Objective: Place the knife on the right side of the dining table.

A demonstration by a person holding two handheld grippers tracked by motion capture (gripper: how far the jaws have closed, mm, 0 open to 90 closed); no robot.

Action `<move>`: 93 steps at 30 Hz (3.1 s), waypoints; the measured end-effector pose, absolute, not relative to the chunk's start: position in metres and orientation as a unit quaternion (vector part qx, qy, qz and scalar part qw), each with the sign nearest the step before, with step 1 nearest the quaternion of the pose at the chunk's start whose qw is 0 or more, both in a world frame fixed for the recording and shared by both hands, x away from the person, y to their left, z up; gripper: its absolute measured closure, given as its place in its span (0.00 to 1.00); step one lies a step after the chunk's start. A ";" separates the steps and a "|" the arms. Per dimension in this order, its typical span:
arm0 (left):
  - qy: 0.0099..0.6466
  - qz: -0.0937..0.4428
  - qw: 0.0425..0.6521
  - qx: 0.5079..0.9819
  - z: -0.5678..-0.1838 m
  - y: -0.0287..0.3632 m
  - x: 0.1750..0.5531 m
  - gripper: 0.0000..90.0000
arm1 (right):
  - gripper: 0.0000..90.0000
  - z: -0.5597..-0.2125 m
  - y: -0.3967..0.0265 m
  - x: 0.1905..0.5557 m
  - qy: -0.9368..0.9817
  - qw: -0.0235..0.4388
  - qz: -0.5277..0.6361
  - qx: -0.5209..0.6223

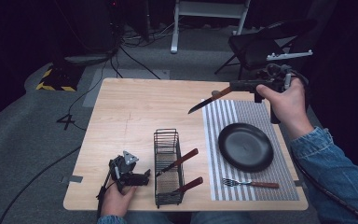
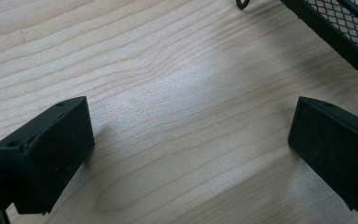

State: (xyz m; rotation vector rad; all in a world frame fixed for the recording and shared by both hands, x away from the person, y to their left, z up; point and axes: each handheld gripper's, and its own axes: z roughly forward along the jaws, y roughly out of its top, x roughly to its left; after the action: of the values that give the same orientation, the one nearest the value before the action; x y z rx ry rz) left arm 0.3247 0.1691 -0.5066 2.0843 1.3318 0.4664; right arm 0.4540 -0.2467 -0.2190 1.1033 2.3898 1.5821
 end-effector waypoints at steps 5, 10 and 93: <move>0.503 0.176 0.307 0.788 -0.507 0.169 0.325 0.00 | 0.90 -0.226 -0.268 0.474 0.769 0.063 0.501 0.392; 0.503 0.177 0.307 0.789 -0.507 0.169 0.324 0.00 | 0.90 -0.235 -0.287 0.494 0.757 0.078 0.497 0.417; 0.508 0.178 0.305 0.786 -0.506 0.168 0.326 0.00 | 0.53 -0.441 -0.388 0.563 0.655 0.084 0.360 0.659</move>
State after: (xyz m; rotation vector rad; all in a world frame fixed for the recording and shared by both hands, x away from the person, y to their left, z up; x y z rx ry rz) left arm 0.3256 0.1685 -0.5064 2.0809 1.3441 0.4716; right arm 0.5628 -0.3885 -0.4406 1.9665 1.9551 1.0751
